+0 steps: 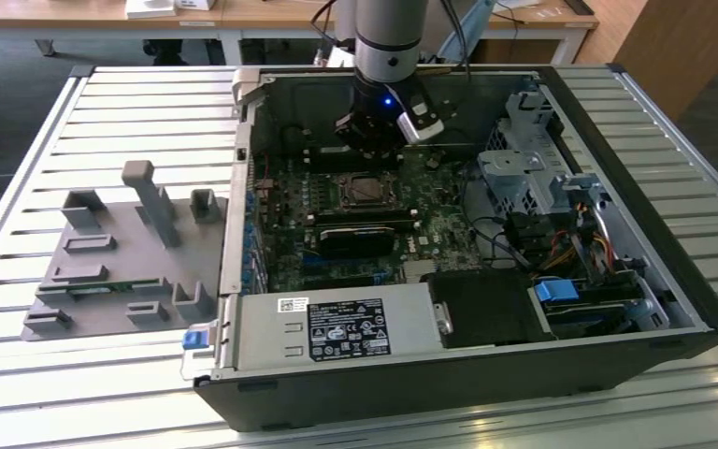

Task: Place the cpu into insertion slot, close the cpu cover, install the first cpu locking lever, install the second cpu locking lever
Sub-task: 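Install the first cpu locking lever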

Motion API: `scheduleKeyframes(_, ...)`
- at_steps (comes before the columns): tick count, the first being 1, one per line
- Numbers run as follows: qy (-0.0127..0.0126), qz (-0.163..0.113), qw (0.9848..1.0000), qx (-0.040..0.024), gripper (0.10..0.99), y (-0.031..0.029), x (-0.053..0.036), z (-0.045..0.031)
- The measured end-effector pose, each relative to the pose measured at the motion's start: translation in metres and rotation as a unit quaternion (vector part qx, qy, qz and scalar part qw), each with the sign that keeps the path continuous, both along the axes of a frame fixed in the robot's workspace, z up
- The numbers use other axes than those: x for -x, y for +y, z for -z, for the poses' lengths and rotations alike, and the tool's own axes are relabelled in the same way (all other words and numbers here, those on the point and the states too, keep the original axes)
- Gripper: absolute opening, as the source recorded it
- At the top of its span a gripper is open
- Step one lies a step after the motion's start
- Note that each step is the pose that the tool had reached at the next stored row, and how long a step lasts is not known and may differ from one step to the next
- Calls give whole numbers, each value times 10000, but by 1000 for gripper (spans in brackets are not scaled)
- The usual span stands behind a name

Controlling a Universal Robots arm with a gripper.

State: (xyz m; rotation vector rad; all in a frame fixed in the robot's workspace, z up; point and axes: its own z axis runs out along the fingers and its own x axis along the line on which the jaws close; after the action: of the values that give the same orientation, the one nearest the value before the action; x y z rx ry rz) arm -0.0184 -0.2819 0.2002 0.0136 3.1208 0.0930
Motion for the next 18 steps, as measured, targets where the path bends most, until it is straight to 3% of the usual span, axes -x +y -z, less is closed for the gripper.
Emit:
scheduleKeyframes(5, -1, 0, 10000, 11, 106, 1, 0, -5)
scheduleKeyframes(11, 0, 0, 9999, 154, 106, 11, -1, 14)
scheduleKeyframes(18, 2, 0, 9998, 185, 106, 30, -1, 36)
